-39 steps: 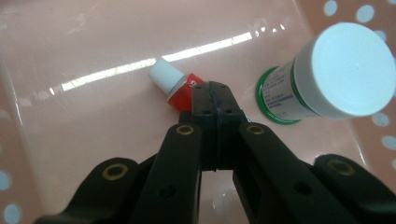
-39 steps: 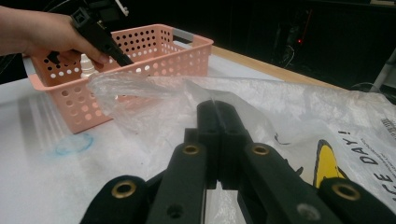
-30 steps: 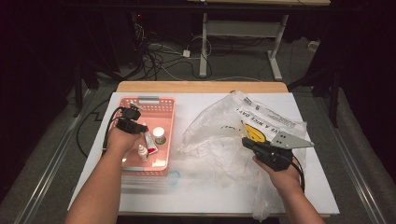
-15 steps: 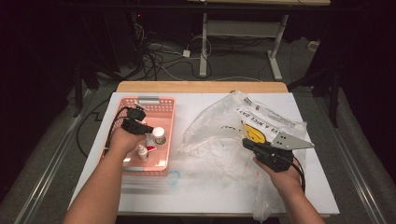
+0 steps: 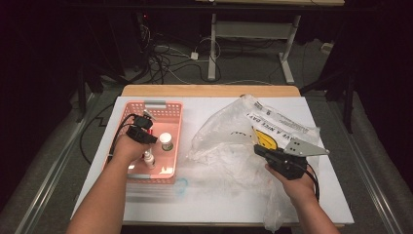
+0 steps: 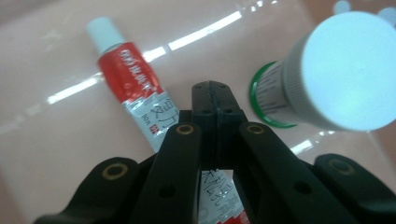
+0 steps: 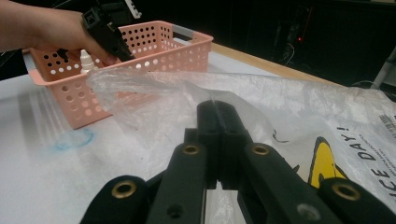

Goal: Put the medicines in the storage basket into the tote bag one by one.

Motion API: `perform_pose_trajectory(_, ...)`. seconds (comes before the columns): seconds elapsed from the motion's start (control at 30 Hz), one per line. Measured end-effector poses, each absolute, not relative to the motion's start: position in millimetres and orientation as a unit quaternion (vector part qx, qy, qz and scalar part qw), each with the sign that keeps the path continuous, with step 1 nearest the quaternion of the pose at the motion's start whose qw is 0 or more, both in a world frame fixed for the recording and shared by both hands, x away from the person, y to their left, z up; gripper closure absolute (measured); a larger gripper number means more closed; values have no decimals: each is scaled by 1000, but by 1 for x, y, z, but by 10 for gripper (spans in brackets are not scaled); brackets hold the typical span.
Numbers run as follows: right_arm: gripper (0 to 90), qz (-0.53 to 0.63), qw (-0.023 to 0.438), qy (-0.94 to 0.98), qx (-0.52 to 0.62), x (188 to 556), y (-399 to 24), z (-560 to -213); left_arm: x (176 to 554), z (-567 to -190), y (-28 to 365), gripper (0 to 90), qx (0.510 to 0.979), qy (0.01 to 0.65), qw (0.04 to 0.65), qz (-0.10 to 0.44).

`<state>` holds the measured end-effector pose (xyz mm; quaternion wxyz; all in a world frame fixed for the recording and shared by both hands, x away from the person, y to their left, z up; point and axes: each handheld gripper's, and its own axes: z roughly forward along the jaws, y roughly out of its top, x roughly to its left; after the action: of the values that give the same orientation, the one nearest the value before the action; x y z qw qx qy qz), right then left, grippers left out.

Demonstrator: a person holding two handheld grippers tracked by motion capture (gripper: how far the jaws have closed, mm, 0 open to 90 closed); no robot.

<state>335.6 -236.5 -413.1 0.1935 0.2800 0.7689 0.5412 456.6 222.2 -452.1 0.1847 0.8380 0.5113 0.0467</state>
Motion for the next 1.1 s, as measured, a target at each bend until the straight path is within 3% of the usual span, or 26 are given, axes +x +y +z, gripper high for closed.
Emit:
perform_pose_trajectory(0.13, 900, 541, 194, 769, 279, 335, -237, -413, 452, -450, 229, 879, 834, 520, 175, 55)
perform_pose_trajectory(0.3, 900, 541, 194, 769, 280, 334, -237, -413, 446, -442, 238, 876, 817, 533, 204, 86)
perform_pose_trajectory(0.33, 900, 541, 195, 769, 279, 334, -237, -412, 446, -441, 239, 761, 812, 536, 212, 89)
perform_pose_trajectory(0.37, 900, 541, 195, 769, 279, 334, -237, -412, 447, -440, 240, 761, 810, 538, 214, 91)
perform_pose_trajectory(0.5, 900, 541, 194, 769, 279, 334, -236, -412, 453, -445, 240, 494, 794, 563, 211, 92)
perform_pose_trajectory(0.57, 900, 541, 194, 769, 279, 334, -236, -412, 456, -448, 239, 441, 790, 571, 205, 88)
perform_pose_trajectory(0.9, 900, 542, 194, 769, 279, 335, -237, -412, 462, -461, 234, 439, 799, 575, 160, 74)
perform_pose_trajectory(1.1, 900, 541, 194, 769, 279, 335, -237, -413, 460, -460, 234, 645, 807, 563, 162, 74)
